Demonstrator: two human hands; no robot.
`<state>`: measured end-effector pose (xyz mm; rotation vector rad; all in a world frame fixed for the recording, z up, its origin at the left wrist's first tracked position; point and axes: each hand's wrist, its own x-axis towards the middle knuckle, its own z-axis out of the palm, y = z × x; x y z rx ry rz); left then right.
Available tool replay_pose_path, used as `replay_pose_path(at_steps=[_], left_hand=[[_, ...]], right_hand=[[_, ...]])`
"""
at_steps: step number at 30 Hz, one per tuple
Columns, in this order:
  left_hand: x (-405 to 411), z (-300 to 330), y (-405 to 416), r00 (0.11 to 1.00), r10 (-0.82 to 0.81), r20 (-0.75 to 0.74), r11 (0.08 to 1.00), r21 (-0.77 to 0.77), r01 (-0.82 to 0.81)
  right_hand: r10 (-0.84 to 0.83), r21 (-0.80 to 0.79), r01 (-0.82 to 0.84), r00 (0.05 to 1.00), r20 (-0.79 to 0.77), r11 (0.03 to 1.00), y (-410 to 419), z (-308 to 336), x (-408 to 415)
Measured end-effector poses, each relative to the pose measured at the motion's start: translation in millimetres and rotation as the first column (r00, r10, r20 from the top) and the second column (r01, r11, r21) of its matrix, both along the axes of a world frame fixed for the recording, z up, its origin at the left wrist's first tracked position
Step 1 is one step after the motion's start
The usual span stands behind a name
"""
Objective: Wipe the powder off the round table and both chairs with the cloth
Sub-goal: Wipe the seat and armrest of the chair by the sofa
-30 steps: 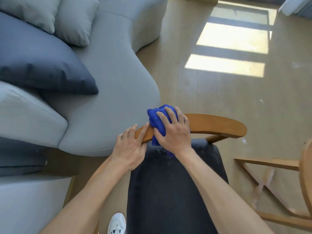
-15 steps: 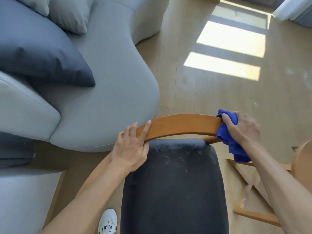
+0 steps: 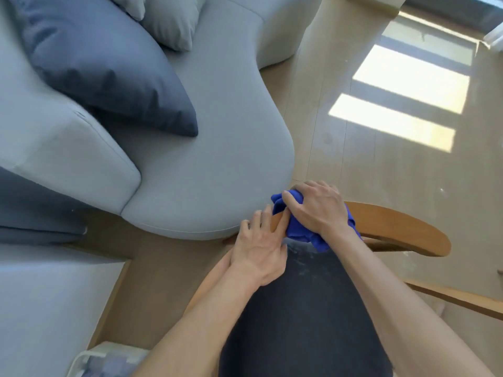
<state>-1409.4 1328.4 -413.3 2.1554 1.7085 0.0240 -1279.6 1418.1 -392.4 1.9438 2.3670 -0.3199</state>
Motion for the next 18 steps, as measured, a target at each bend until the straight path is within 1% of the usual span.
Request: replay_pose_path(at_steps=[3,5,6,7,9,11,13,16,18], left_hand=[[-8.9,9.0,-3.3,0.999,-0.035,0.022,0.994,-0.101,0.037],[-14.0,15.2,-15.3,0.999,-0.047,-0.006,0.992,-0.117,0.046],[-14.8,17.0,-24.3,0.998,-0.051,-0.025,0.992,-0.115,0.048],[-14.6,18.1,-33.7,0.998,-0.049,-0.034,0.994,-0.099,0.045],[-11.3,18.9,-50.3,0.999,-0.047,-0.015,0.996,-0.07,0.045],[-6.1,14.2,-58.4,0.998,-0.062,0.03,0.995,-0.082,0.064],[-3.0,8.6,-60.3,0.996,-0.045,0.076,0.995,-0.083,0.051],[-3.6,6.8,-61.8,0.995,-0.061,0.081,0.995,-0.077,0.067],[-4.4,7.4,-61.4,0.995,-0.075,0.072,0.994,-0.072,0.08]], right_hand=[[0.085,-0.063,-0.086,0.996,-0.021,0.994,3.9,4.8,10.2],[0.115,-0.114,-0.12,0.992,-0.049,0.986,7.6,8.1,20.8],[0.102,-0.12,-0.108,0.993,-0.058,0.987,8.3,10.0,28.2],[0.069,-0.113,-0.076,0.996,-0.063,0.991,8.3,12.5,37.4],[-0.059,-0.11,0.052,0.996,-0.062,0.993,7.5,17.9,65.4],[-0.221,-0.122,0.216,0.975,-0.031,0.969,6.7,22.8,89.5],[-0.321,-0.118,0.321,0.947,0.017,0.94,7.4,23.1,96.9],[-0.378,-0.103,0.383,0.924,0.065,0.918,9.3,19.9,85.2],[-0.354,-0.096,0.36,0.933,0.067,0.928,10.0,17.9,74.7]])
